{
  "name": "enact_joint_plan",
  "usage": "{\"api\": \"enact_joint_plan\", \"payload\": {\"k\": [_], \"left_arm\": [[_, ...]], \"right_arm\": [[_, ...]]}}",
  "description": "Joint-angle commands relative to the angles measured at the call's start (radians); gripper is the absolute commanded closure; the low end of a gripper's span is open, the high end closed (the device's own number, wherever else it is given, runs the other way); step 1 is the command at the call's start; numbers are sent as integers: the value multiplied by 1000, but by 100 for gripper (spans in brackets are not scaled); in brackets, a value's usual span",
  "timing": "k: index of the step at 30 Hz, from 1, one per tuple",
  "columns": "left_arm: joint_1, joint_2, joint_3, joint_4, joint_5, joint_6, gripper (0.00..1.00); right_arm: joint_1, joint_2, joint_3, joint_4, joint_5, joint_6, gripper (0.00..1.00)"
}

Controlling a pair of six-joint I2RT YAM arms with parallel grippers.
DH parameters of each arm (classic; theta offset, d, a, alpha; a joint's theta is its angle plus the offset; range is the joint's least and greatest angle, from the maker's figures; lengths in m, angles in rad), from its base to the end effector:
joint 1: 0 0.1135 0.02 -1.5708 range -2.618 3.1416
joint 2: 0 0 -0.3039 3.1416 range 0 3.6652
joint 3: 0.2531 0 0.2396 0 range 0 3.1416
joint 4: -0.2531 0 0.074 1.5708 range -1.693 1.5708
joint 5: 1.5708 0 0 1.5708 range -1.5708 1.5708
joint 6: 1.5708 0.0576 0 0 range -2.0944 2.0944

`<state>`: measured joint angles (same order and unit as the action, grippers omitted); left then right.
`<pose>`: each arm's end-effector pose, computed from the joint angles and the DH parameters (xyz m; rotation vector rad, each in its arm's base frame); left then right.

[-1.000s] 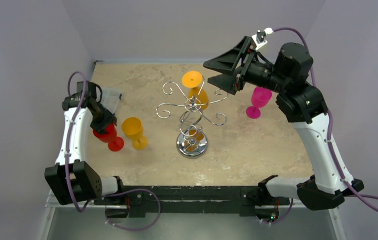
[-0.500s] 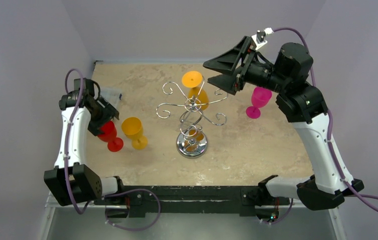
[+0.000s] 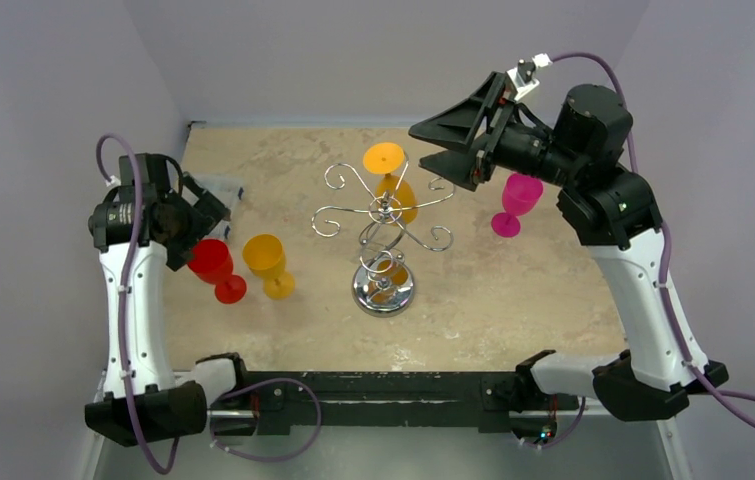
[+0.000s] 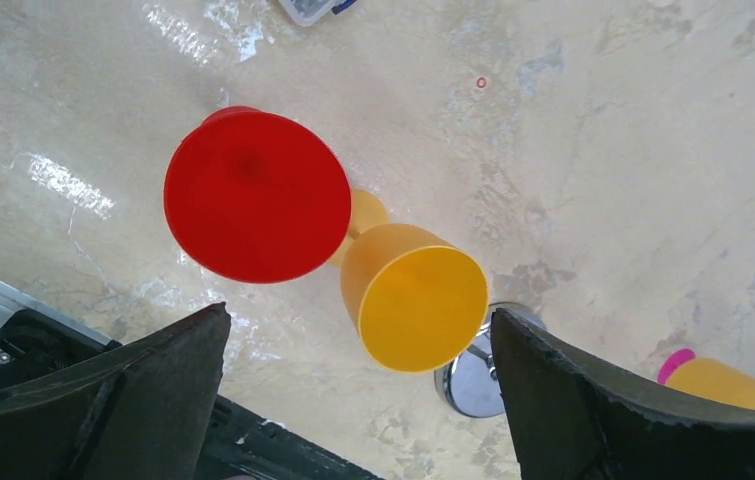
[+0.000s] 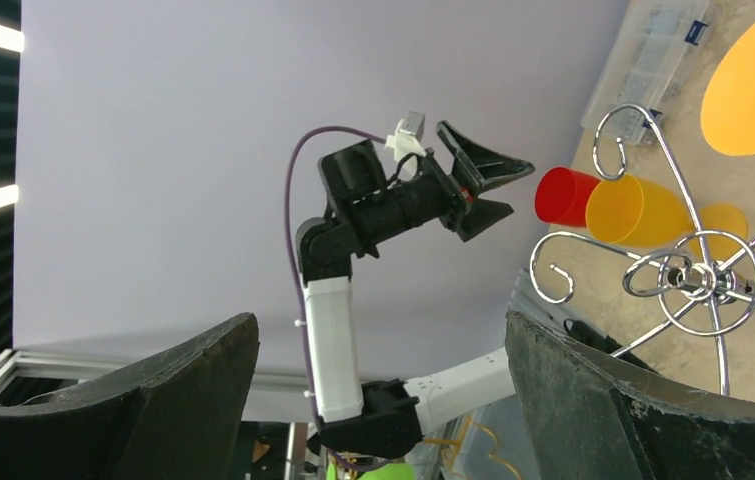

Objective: Take the wine glass off the wine glass rack

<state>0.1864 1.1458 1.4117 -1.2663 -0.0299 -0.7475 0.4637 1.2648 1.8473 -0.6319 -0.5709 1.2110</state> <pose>0.1705 0.0339 0.3985 -1.1716 2.2988 -0.1724 0.1752 0.1224 0.5749 0.1945 1.9141 1.6742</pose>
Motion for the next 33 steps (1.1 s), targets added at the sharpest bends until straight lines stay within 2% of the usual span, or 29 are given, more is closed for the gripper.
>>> {"api": "enact_joint_plan", "payload": {"k": [1,5,14,20,28,33], "left_arm": [[-6,-61,84,-51,3,-11,0],[-6,-91,152,-86,22,-2,0],[-6,-143,335,-147,80,59,0],[-7,-114,505,-201,109,86,5],[-7,-41,662,-117,344,100,7],[-7,-37,652,43,516,67,5]], "right_arm": [[-9,-40,-15,49,-35,-15,8],[-14,-51,-58,103,-65,12,9],[-16,-23,-34,131,-113,28,10],[-15,-53,-94,163,-128,49,10],[-15,-67,-111,163,-129,55,11],[-15,-63,-80,127,-126,42,11]]}}
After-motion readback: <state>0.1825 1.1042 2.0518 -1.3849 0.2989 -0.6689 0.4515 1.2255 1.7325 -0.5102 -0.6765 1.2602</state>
